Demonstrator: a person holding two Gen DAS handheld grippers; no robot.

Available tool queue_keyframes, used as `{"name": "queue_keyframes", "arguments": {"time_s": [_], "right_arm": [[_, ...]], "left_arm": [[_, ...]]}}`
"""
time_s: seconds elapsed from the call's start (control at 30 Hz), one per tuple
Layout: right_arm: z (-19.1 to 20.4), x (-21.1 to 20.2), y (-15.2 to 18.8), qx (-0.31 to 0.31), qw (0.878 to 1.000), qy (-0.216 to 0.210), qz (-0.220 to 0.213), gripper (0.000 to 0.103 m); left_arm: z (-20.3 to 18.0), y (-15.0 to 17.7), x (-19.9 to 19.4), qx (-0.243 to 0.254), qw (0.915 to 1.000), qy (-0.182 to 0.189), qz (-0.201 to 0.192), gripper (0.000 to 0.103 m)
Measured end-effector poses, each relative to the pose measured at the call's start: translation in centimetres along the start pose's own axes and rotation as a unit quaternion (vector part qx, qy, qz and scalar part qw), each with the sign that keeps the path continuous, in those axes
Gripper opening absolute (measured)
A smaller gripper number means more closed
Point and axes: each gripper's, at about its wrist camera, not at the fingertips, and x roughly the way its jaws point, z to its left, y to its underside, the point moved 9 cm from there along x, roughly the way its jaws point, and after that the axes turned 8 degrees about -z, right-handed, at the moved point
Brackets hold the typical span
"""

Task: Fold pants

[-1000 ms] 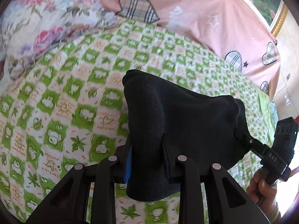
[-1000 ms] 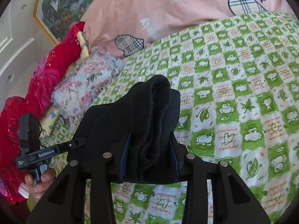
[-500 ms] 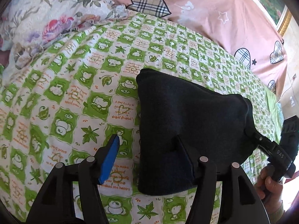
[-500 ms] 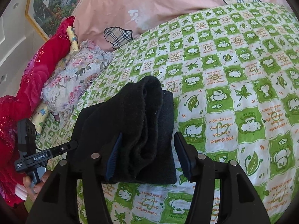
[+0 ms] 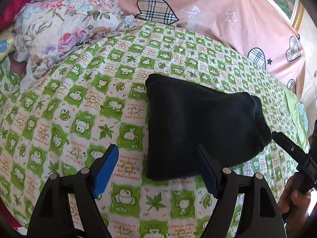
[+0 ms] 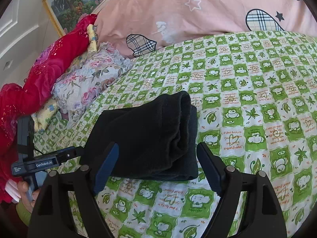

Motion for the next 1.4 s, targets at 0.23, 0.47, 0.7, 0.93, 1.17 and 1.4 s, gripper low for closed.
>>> {"name": "queue_keyframes", "arguments": {"time_s": [0.23, 0.47, 0.7, 0.93, 1.17, 1.4], "right_arm": [[0.8, -0.2, 0.9, -0.005, 1.000, -0.002, 0.003, 0.083], [1.9, -0.5, 1.2, -0.030, 1.000, 0.002, 0.004, 0.087], [3.0, -0.7, 1.4, -0.057, 0.998, 0.009, 0.002, 0.090], [4.0, -0.9, 1.5, -0.083, 0.996, 0.010, -0.003, 0.094], [5.0, -0.8, 1.7, -0.101, 0.995, 0.008, 0.000, 0.096], [6.3, -0.9, 1.9, -0.114, 0.993, 0.001, -0.001, 0.097]], "left_arm": [[0.2, 0.6, -0.7, 0.012, 0.9998, -0.016, -0.003, 0.079], [0.6, 0.8, -1.3, 0.019, 0.9992, -0.035, -0.007, 0.080], [0.8, 1.0, -1.8, 0.024, 0.9988, -0.042, -0.011, 0.080], [1.5, 1.2, -2.4, 0.036, 0.9963, -0.075, -0.022, 0.081], [1.7, 1.4, -3.0, 0.053, 0.9934, -0.097, -0.030, 0.082], [2.3, 1.3, -3.3, 0.058, 0.9919, -0.108, -0.033, 0.082]]}}
